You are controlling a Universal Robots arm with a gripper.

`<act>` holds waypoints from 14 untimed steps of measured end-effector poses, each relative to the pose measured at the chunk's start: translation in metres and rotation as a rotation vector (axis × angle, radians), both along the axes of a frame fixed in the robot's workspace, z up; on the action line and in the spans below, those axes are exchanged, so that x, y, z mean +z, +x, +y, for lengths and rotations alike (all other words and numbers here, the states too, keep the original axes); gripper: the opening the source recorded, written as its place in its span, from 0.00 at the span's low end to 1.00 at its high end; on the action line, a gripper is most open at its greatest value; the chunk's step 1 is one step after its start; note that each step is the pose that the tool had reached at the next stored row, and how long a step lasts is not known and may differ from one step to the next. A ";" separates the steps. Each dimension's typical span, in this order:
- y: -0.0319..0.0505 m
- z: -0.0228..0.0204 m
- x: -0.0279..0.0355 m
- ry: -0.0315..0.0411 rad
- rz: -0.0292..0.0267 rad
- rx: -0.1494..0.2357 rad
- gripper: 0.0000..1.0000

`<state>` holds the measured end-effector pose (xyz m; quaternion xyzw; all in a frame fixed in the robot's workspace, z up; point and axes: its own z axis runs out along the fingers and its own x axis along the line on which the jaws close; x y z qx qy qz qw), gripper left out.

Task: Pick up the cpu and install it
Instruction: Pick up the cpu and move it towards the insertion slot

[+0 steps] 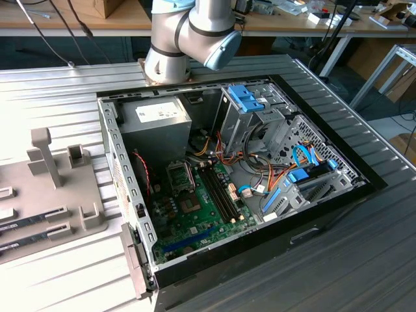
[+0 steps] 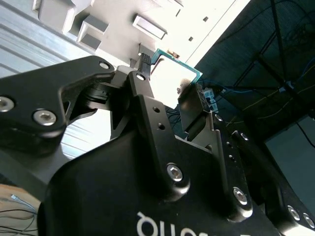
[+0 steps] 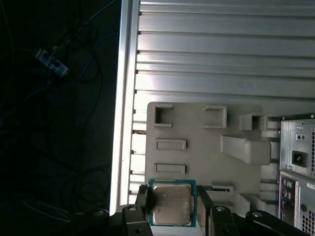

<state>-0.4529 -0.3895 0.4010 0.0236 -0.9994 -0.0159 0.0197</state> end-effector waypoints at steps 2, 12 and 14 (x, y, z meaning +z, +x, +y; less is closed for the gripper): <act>0.0000 0.0000 0.0010 0.0001 -0.0001 0.000 0.47; 0.0005 0.0000 0.0012 0.0000 -0.0001 0.000 0.47; 0.0013 0.0000 0.0012 0.0000 0.0000 0.000 0.47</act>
